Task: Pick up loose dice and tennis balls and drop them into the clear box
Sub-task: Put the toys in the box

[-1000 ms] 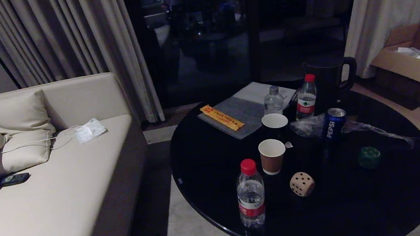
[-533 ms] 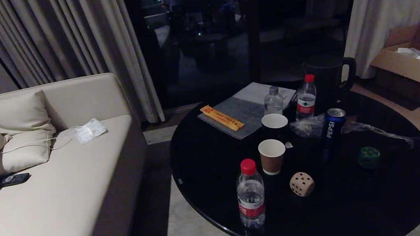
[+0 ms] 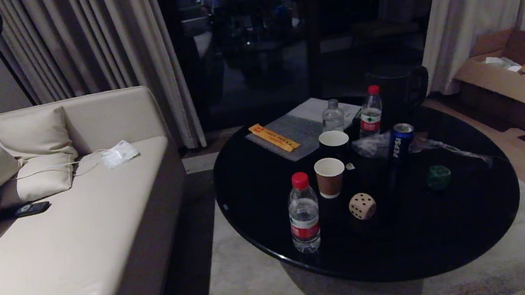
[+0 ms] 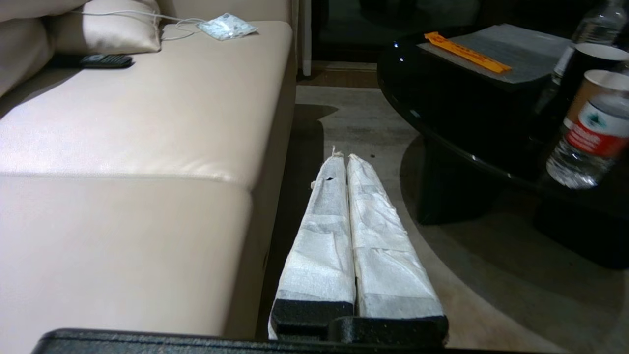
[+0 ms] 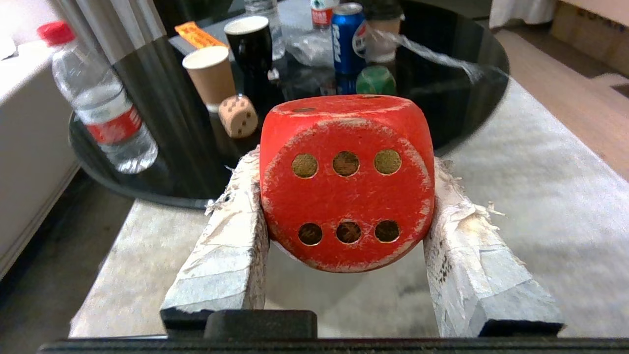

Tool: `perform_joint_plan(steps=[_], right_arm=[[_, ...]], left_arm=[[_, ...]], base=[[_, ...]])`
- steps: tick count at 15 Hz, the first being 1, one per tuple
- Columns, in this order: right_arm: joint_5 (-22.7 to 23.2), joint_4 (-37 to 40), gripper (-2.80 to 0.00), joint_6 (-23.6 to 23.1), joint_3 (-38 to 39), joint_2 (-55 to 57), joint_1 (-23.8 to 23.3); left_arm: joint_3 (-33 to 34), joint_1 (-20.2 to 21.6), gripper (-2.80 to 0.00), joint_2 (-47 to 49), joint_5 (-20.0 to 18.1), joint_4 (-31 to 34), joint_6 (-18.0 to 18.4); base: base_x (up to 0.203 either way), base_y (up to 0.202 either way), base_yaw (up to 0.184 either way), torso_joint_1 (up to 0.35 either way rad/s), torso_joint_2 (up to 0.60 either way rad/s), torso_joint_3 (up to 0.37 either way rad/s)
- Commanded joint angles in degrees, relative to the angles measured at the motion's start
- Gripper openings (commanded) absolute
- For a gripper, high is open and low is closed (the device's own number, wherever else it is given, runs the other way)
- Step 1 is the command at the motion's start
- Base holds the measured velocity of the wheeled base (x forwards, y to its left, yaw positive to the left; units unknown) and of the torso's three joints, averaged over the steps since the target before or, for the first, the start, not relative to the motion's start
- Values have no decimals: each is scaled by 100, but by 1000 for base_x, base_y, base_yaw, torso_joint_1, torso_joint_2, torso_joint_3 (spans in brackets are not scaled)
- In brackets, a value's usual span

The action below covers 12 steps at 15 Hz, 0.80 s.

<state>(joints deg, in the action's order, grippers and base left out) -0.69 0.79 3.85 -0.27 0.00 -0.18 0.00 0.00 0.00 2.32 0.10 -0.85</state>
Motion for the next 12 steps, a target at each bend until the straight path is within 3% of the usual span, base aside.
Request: perform_joint_plan(steps=[1, 12], right_arm=[[-1, 0, -280, 1, -2, 9, 1], [-1, 0, -280, 1, 0, 9, 1]], left_arm=[[9, 0, -280, 9, 6, -1, -3], [9, 0, -280, 9, 6, -1, -3]], base=[[-182, 0, 1, 7, 5, 7], [-184, 0, -2, 2, 2, 3]])
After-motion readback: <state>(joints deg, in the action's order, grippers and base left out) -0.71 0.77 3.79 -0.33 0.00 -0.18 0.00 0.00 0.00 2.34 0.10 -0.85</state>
